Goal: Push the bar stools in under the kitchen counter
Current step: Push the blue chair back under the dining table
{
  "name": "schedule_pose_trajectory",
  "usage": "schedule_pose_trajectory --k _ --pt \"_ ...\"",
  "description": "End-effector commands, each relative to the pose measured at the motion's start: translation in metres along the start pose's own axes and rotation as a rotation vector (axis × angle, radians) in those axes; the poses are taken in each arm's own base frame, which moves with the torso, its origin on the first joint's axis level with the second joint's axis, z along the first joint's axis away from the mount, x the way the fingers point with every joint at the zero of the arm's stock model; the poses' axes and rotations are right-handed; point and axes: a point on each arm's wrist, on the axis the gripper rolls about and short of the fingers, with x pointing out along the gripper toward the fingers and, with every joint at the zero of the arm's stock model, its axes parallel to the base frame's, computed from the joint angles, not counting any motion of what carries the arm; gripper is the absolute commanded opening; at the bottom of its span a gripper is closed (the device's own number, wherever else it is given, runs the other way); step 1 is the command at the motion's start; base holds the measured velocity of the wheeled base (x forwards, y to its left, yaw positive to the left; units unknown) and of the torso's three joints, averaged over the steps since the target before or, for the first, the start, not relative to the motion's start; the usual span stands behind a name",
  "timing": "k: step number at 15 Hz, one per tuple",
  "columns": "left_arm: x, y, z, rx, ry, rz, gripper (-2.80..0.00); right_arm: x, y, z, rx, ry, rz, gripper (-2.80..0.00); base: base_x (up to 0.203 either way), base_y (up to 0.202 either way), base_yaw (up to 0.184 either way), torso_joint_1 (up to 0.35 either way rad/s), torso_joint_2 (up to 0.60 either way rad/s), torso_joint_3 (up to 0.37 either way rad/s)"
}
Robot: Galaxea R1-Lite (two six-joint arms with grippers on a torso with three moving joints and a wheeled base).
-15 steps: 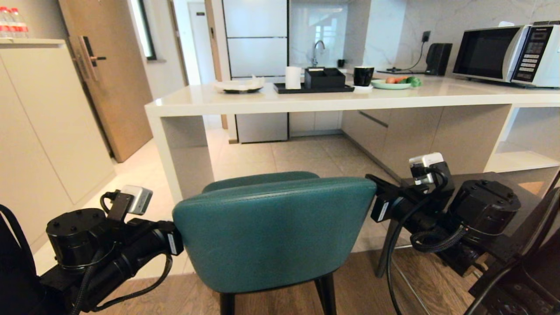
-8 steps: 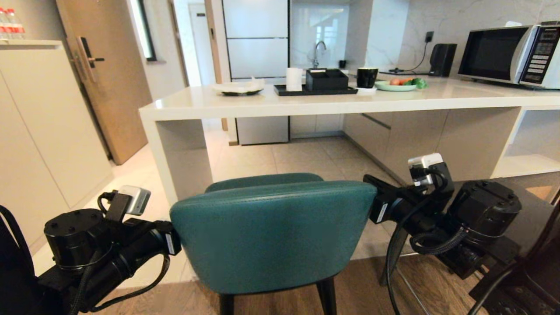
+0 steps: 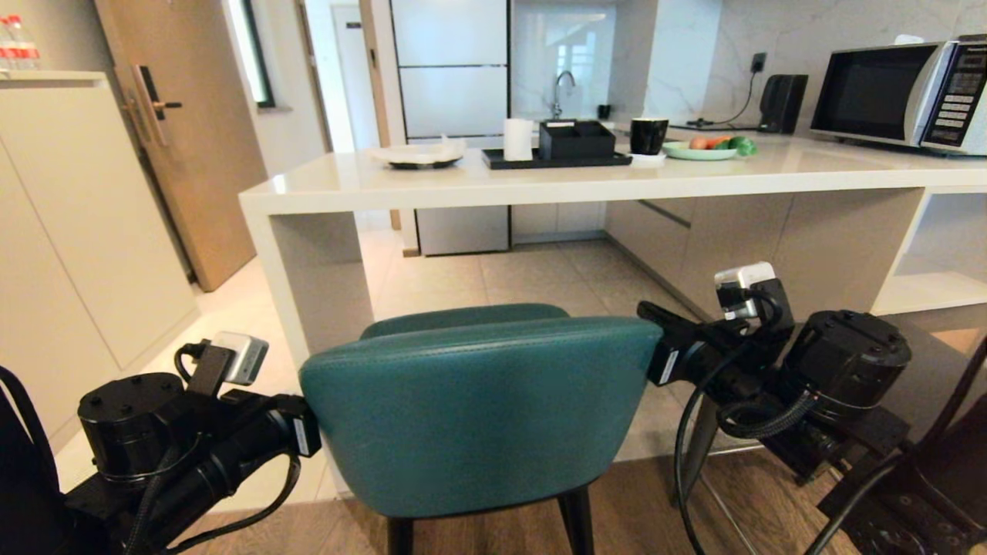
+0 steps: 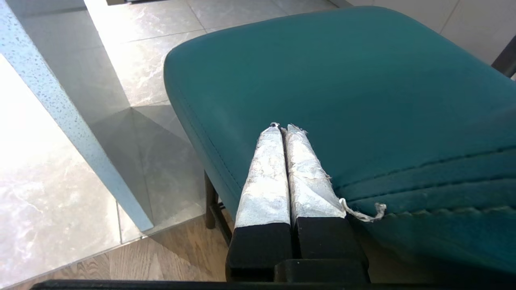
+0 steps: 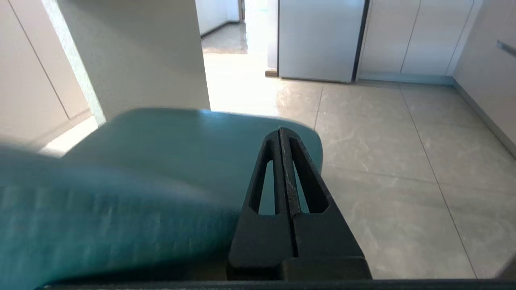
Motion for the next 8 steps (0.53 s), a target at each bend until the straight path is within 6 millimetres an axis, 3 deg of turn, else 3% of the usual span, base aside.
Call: schedule_pose_trajectory --k 1,5,8 --pt "-0.001 -0.002 0.0 0.008 -0.003 -0.01 -2.8 0.012 0.0 0.004 0.0 -0.027 0.0 -2.8 0.0 0.0 0.0 0.0 0.0 0.0" --pt "0.003 -0.002 -0.003 0.008 0.007 -0.004 -2.8 0.036 0.001 0.002 -0.002 -0.019 0.001 -2.8 0.0 0.0 0.0 0.0 0.0 0.0" --pt "0.015 -0.006 0.0 0.013 -0.015 -0.017 -2.8 0.034 0.001 -0.002 -0.001 -0.005 0.0 -2.8 0.0 0.0 0.0 0.0 0.0 0.0"
